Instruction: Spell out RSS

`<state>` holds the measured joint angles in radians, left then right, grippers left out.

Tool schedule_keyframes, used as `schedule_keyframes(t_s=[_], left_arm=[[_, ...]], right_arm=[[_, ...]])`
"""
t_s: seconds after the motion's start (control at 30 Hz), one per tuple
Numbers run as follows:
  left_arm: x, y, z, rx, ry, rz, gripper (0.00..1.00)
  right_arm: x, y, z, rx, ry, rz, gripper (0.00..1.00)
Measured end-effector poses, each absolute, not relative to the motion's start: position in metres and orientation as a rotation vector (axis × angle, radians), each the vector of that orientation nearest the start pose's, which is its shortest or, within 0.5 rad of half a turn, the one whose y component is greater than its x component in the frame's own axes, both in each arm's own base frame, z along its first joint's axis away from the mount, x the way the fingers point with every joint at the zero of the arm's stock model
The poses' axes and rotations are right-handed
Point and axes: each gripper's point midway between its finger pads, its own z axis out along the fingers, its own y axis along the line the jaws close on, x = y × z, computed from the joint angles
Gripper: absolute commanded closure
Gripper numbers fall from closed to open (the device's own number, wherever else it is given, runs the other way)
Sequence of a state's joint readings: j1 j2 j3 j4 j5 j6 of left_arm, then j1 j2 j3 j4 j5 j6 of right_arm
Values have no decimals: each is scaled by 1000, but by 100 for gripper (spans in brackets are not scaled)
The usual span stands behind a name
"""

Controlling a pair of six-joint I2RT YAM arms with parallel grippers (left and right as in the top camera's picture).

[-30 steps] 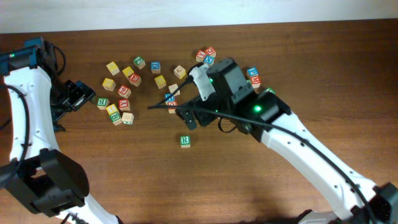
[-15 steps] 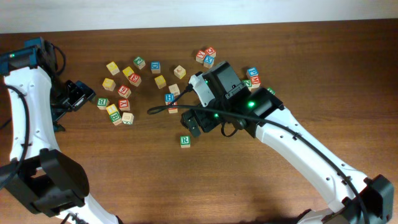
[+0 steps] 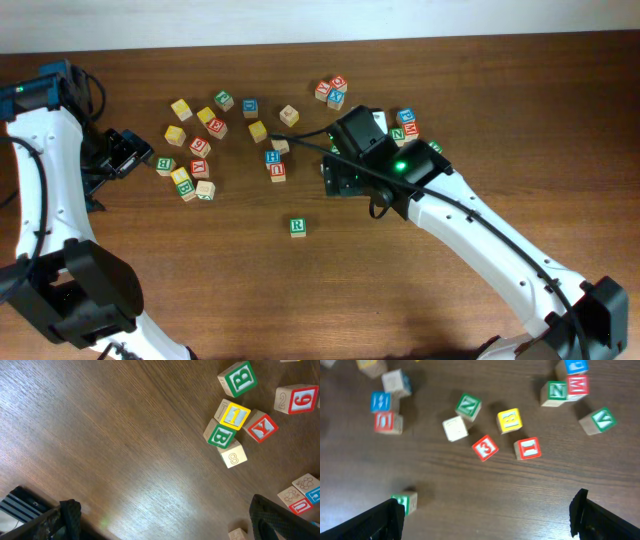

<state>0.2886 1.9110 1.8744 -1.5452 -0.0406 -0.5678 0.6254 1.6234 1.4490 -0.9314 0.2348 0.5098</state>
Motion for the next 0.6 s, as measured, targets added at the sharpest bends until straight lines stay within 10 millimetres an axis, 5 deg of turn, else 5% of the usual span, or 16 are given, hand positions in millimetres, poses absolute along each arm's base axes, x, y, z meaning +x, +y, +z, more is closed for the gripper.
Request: schedule_keyframes(t_s=[0.4, 0.6], left_arm=[[336, 107, 168, -1306, 2862, 66, 1], [336, 107, 168, -1306, 2863, 66, 1]], right_arm=[[345, 197, 177, 144, 2621, 116, 2], [365, 193, 154, 317, 2588, 46, 2]])
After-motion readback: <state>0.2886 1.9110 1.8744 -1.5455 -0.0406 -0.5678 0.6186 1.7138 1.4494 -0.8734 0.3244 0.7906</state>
